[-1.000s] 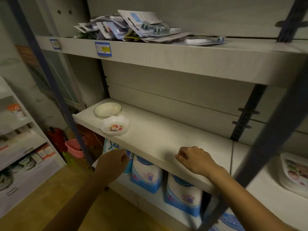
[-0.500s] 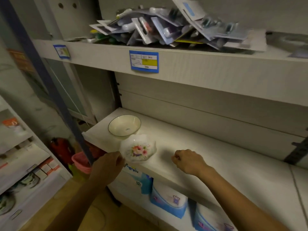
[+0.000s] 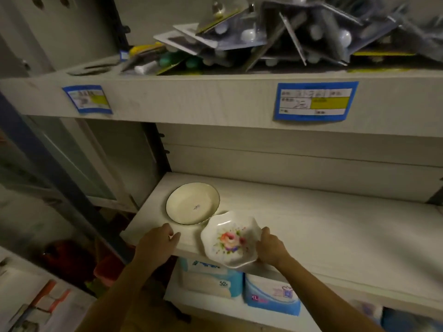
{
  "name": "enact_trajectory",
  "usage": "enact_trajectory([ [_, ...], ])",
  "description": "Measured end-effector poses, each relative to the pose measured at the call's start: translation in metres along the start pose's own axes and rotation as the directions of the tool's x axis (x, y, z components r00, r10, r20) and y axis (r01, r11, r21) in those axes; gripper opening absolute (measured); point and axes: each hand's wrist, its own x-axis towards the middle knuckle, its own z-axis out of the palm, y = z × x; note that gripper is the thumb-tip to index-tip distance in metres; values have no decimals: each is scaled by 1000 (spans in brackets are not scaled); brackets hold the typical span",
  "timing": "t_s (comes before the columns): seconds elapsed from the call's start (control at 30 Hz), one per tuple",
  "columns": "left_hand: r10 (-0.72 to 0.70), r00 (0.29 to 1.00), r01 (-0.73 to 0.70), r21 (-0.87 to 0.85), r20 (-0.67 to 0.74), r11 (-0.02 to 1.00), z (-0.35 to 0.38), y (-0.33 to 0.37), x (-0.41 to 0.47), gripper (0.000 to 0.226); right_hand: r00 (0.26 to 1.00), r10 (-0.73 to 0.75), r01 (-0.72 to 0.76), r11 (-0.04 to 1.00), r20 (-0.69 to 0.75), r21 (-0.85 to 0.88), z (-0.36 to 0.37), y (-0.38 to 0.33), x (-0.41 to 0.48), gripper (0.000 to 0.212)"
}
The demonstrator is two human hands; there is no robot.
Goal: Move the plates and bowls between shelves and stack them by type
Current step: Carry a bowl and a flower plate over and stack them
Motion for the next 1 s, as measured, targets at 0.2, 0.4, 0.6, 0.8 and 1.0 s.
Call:
enact_trajectory([
  [0.2,-165,980,185,-213,109,959,1,-20,47,50,984,82,-72,995,-158,68,-5,4,-12,30],
  [0.4,-204,913,358,-457,352,814,9,-16,79,50,924,168,-93,970,-344,223,-22,22,-44,28],
  [0.6,-139,911,396,-729,388,558,25,-6,90,40,873,280,-143,930,-398,340,-26,41,-70,26],
  [0.8,-94,943,311,-743,319,593,36,10,91,38,825,343,-172,909,-450,379,-29,70,-100,26],
  [1.0,105,962,112,-715,251,691,25,56,64,42,746,445,-199,859,-496,471,-42,113,-137,25],
])
